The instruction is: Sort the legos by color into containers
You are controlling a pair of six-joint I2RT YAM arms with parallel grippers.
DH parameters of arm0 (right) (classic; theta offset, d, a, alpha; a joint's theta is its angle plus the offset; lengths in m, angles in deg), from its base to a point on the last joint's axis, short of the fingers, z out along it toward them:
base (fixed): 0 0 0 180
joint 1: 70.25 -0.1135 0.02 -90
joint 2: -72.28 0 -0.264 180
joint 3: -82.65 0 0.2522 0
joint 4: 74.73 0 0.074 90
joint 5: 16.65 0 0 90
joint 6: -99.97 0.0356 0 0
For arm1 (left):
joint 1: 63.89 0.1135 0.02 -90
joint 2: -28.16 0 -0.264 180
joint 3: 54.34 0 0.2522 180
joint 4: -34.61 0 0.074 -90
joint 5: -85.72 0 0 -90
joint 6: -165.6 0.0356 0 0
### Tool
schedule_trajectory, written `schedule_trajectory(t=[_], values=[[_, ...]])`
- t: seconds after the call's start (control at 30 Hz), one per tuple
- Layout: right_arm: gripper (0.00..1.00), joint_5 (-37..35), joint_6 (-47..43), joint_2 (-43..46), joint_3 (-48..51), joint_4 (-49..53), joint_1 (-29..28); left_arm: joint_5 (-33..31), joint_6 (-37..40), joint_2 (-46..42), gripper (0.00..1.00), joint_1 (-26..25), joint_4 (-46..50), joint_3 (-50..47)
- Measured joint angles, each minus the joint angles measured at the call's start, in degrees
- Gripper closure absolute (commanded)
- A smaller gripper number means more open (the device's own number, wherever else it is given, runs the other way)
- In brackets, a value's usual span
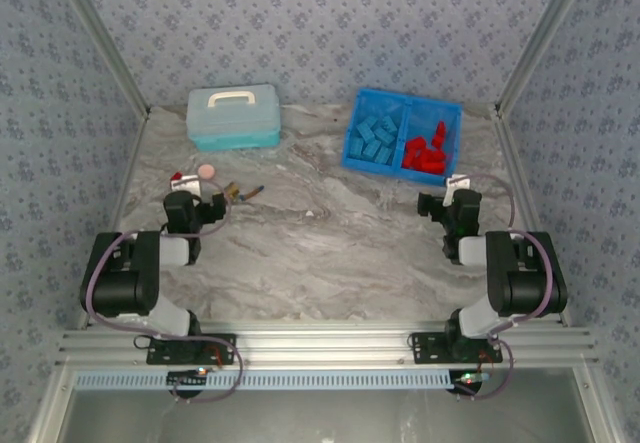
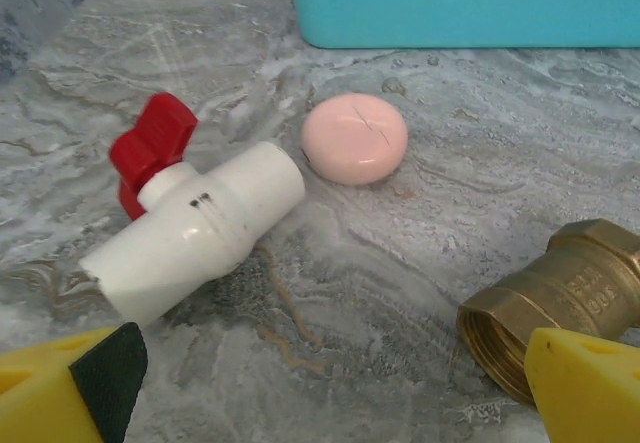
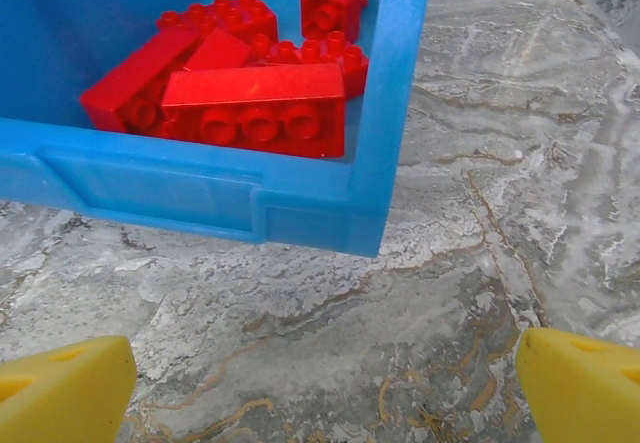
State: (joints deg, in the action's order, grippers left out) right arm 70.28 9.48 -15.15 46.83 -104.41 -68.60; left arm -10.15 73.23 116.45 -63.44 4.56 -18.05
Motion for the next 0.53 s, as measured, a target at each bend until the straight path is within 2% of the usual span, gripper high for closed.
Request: schedule_trajectory(t=[0.53], values=[[0.0,1.66,-0.04,0.0,0.0,-0.22,0.09,1.4,0.0,0.0,0.01,0.2,-1.25,0.07]])
